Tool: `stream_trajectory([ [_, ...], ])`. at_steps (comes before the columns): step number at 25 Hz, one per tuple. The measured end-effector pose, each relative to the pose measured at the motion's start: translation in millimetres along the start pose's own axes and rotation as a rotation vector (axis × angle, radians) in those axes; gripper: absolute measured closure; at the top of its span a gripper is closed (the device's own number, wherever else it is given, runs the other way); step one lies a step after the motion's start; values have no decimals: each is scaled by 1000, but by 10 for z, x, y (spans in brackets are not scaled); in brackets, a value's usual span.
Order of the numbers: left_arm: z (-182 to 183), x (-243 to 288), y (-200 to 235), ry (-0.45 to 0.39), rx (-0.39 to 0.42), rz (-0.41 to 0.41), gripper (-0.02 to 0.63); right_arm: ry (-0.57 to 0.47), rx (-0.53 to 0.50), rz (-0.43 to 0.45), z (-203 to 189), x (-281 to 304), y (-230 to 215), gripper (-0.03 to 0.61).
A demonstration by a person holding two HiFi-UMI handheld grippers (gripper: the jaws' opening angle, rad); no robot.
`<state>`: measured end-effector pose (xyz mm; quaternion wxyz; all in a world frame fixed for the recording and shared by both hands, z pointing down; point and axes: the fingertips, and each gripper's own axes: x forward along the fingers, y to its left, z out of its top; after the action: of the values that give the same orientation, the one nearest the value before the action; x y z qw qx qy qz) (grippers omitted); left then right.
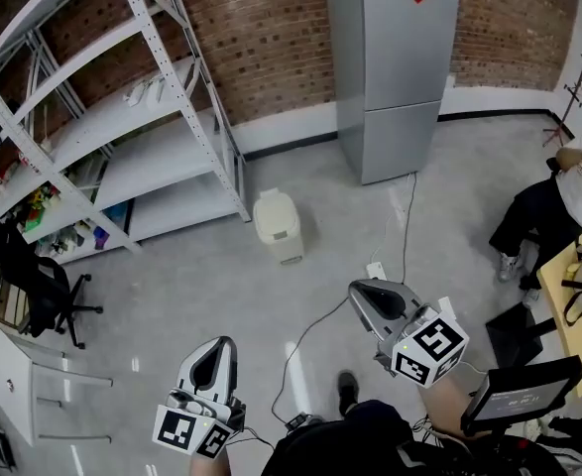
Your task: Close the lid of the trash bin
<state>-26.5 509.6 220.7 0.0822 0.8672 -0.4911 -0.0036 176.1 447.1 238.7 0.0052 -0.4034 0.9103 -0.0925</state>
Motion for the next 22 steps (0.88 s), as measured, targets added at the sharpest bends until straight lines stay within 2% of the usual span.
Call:
stream_trajectory([
  [6, -65, -759, -308, -53, -3, -29, 615, -20, -27, -40, -90, -578, 617, 571],
  [10, -49, -1305, -460, -58, -25, -88, 615, 3, 3, -104, -131, -934, 1083, 571],
  [13, -33, -1662, -527, -69, -31, -103, 615, 6, 10, -128, -185, -1164, 1413, 571],
  [19, -126, -2039, -901, -80, -79, -124, 615, 3, -44, -119, -162, -1671, 1791, 571],
  [22, -202, -2119, -1137, -69, -74, -91, 615, 2, -52, -95, -180, -1931, 1884, 571],
])
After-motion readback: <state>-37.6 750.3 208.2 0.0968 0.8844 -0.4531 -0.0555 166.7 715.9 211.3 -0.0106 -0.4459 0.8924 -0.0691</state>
